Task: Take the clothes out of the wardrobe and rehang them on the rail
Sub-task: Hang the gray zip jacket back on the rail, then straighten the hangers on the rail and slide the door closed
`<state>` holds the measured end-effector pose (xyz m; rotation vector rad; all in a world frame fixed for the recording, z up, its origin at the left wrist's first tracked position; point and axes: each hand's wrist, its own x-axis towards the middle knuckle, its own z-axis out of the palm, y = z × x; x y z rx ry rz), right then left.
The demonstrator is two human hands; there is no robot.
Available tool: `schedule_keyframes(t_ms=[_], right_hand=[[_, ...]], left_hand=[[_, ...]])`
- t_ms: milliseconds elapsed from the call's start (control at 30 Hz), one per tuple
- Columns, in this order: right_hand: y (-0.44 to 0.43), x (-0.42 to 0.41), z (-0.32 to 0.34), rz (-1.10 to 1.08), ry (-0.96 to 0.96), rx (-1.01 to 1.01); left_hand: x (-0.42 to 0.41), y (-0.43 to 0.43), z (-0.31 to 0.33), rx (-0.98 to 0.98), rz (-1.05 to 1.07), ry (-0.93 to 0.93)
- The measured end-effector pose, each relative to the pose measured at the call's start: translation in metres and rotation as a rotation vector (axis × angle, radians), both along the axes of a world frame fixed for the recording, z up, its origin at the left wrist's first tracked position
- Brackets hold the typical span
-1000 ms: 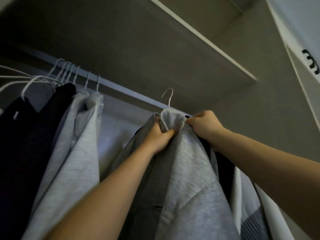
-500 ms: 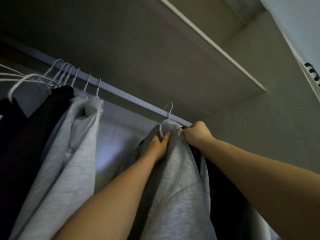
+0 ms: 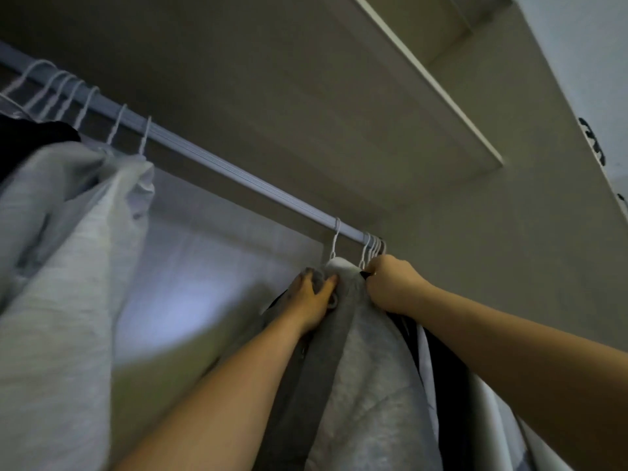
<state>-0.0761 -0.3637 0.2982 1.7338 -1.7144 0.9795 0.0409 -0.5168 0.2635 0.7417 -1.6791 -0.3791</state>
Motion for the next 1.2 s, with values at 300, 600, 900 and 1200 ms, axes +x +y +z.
schedule_keyframes(t_ms=[300, 600, 900, 1200], right_hand=[[0.001, -0.05, -0.014, -0.304, 0.666, 0.062], [-0.015, -0.086, -0.019, -0.401, 0.643, 0.142], [-0.019, -0.096, -0.032, -0.358, 0.655, 0.029], [0.015, -0.086, -0.044, -0.124, 0.564, -0.033]], left_hand=[[-0.056, -0.016, -0.007, 0.014, -0.039, -0.014], [-0.095, -0.045, -0.002, -0.006, -0.044, -0.057], [-0.078, -0.03, 0.006, -0.018, 0.062, -0.173], [-0.036, 0.003, -0.016, -0.044, 0.117, -0.217]])
